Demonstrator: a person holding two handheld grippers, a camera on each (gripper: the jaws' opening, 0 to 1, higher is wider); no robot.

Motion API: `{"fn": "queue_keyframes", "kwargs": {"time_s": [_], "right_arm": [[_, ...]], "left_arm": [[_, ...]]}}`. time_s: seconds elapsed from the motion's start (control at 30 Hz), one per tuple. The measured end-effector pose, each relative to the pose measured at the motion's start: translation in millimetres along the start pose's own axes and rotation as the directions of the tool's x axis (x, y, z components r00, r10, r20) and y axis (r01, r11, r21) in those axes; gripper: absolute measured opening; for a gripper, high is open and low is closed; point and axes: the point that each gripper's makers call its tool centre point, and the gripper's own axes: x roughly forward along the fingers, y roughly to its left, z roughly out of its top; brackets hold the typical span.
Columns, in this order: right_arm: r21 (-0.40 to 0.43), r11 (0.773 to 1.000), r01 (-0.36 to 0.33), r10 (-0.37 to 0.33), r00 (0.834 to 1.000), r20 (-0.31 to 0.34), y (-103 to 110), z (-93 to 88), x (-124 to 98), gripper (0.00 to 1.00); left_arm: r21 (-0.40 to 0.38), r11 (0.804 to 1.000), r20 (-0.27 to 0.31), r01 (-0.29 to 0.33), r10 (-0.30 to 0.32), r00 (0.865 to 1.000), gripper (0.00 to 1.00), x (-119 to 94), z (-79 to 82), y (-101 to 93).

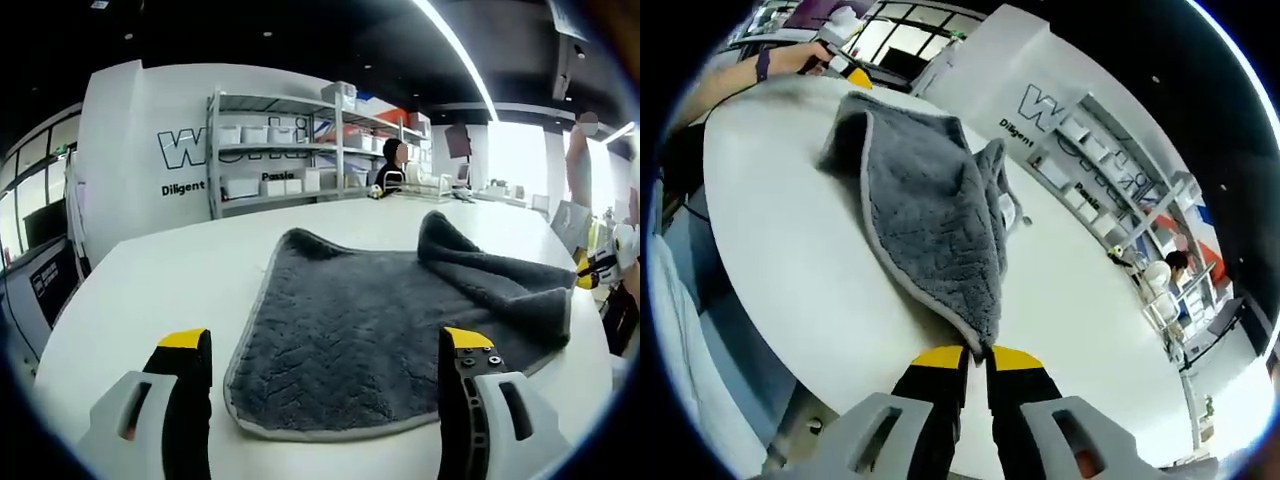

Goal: Open the folded towel by lifting each exposed corner and separating the folded layers until the towel lies flat within the target outline without major curled edges

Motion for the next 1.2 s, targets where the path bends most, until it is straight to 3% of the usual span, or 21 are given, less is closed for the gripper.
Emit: {"fn": "queue_keyframes", "kwargs": {"time_s": [0.1,0.27,0.37,0.53,0.63,0.83,1.2], "right_arm": [[0.025,1.000,-0.011,0.011,1.000,0.006,-2,0.5,-4,0.10],[0.056,0.998,-0.022,0.021,1.000,0.016,-3,1.7,-10,0.16],[0.064,0.998,-0.023,0.021,0.999,0.033,-4,5.6,-16,0.19],[0.106,0.992,-0.070,0.060,0.993,0.100,3,22.5,-22,0.29],[0.122,0.988,-0.097,0.081,0.988,0.130,6,30.8,-24,0.33],[0.233,0.949,-0.214,0.164,0.963,0.216,18,52.5,-24,0.50],[0.272,0.895,-0.354,0.282,0.921,0.270,17,75.9,-21,0.78]], "left_arm": [[0.003,1.000,0.003,-0.002,0.002,1.000,0.93,-4,-3.3,-13.0],[0.003,1.000,0.007,-0.006,0.006,1.000,0.93,0,-0.4,-3.9],[0.008,1.000,0.007,-0.002,0.002,1.000,0.93,-1,-2.1,-14.4],[0.014,1.000,0.011,0.004,-0.004,1.000,0.93,-1,-1.2,-16.8],[0.018,1.000,0.015,0.004,-0.005,1.000,0.94,-4,-3.7,-27.8],[0.021,1.000,0.014,0.005,-0.005,1.000,0.95,-6,-6.7,-39.3],[0.016,1.000,0.016,0.009,-0.010,1.000,0.97,-4,-7.1,-39.3]]}}
